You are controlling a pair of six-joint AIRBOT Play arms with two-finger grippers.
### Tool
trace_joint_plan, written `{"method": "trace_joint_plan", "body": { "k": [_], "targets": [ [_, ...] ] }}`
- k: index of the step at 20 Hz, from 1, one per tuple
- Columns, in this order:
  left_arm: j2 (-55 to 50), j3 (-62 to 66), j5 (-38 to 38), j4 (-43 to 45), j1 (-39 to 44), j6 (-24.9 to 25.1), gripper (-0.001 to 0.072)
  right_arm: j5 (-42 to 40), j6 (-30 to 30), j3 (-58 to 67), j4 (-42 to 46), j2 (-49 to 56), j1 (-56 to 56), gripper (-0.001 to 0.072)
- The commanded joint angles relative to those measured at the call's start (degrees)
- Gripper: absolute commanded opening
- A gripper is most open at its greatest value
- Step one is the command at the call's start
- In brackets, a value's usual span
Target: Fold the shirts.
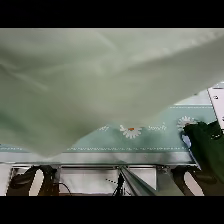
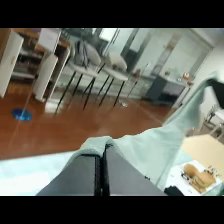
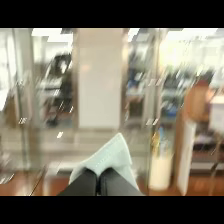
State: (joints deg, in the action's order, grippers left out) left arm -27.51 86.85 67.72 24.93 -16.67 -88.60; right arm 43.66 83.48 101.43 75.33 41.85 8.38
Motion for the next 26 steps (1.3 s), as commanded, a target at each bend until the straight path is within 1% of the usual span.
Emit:
{"method": "trace_joint_plan", "body": {
  "k": [1,5,7,8,9,11,13,14,16,18,20,21,23,26],
  "targets": [
    [0.6,1.7,5.8,0.6,-0.8,-2.7,0.0033,-0.9,1.0,0.2,3.1,-3.7,0.0,0.0021],
    [0.4,3.0,6.6,1.8,-0.8,-2.4,0.0033,-3.2,0.9,2.4,2.2,-2.0,0.0,0.002],
    [-0.3,2.1,8.9,9.2,-0.8,-2.4,0.0033,-0.9,0.9,4.4,1.5,1.8,0.0,0.002],
    [-0.6,0.1,9.4,12.5,-0.8,-2.4,0.0033,0.5,0.9,4.7,1.0,4.5,0.0,0.002],
    [-0.8,-2.6,9.3,13.8,-0.8,-2.3,0.0033,1.9,0.9,4.6,0.0,7.8,0.0,0.002],
    [-2.2,-9.7,9.3,14.2,-0.8,-1.7,0.0033,4.6,0.2,4.6,-3.3,15.8,0.0,0.002],
    [-4.3,-17.8,8.8,14.2,-0.8,2.9,0.0033,7.2,0.2,4.6,-7.4,24.7,0.0,0.002],
    [-5.8,-22.3,7.3,14.3,-0.8,4.8,0.0033,8.5,0.2,4.6,-9.9,29.0,0.0,0.002],
    [-9.5,-30.2,1.6,14.2,-0.8,7.1,0.0033,10.4,-0.1,4.6,-15.5,37.5,-0.1,0.002],
    [-14.3,-35.3,-5.2,14.2,-0.8,10.0,0.0033,9.7,-0.1,4.6,-16.5,44.5,-1.5,0.0021],
    [-20.3,-36.4,-9.6,14.1,-0.8,12.4,0.0034,8.3,-0.1,4.6,-16.5,50.2,-3.3,0.0021],
    [-23.1,-36.3,-10.8,14.0,-0.8,12.5,0.0034,7.5,-0.1,4.6,-16.5,52.6,-4.0,0.0022],
    [-28.7,-36.3,-10.8,14.1,-0.8,12.9,0.0034,6.1,-0.1,4.6,-16.4,56.6,-4.6,0.0022],
    [-35.0,-36.4,-10.1,14.1,-0.8,13.3,0.0034,7.6,0.7,4.6,-15.3,60.7,-4.5,0.0023]
  ]
}}
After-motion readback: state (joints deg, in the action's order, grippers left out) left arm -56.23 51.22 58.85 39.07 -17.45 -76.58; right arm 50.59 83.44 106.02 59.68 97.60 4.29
